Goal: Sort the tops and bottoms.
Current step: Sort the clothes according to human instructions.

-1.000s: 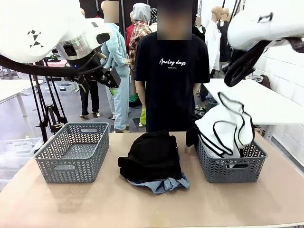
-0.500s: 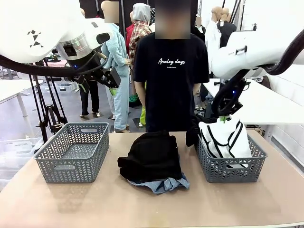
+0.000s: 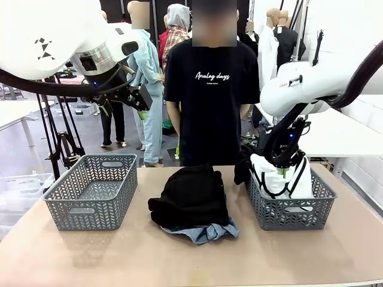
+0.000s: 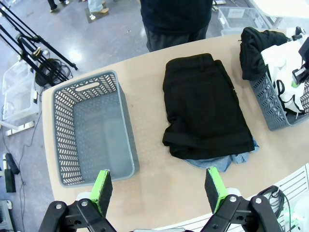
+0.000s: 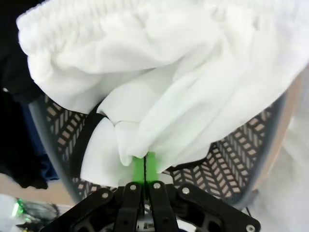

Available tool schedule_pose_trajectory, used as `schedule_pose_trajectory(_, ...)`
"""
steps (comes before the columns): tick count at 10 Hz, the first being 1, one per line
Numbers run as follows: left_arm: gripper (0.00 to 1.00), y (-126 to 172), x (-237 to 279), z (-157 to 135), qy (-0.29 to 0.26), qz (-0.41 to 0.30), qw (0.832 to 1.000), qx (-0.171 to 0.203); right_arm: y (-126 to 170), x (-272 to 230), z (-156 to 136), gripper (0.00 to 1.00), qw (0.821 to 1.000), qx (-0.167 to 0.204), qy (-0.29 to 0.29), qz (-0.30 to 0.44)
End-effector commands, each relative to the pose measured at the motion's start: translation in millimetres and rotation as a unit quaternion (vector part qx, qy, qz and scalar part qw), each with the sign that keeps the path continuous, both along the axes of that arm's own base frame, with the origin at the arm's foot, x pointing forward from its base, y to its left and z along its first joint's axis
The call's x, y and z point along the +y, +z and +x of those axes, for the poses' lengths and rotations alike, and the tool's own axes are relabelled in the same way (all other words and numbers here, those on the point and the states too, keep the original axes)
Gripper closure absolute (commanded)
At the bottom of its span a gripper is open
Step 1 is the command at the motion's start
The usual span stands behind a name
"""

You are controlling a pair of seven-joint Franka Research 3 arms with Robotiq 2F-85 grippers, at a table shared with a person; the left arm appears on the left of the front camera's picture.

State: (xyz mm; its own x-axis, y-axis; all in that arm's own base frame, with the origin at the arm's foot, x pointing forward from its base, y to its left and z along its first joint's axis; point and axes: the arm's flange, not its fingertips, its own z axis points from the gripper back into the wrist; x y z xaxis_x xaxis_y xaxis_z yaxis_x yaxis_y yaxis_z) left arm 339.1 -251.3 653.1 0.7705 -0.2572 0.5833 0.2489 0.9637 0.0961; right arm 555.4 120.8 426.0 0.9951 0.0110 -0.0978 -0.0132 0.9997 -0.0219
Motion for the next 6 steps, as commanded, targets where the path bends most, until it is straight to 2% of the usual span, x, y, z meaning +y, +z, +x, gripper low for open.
schedule_pose_trajectory(1,0.0,-0.5,3.0,0.5,-0.003,-0.004,1.0,-0.005,-2.5,2.5,2.2,1.0,1.0,0.01,0.017,-0.015)
schedule_pose_trajectory(4,0.0,-0.5,3.0,0.5,-0.003,-0.004,1.0,-0.005,0.1,-2.9,2.0,1.0,1.0,-0.001,0.025,-0.011)
schedule_pose_trajectory(6,0.0,-0.5,3.0,0.5,-0.003,-0.004,1.0,-0.005,13.1,-1.9,0.5,1.0,1.0,-0.007,0.019,-0.014)
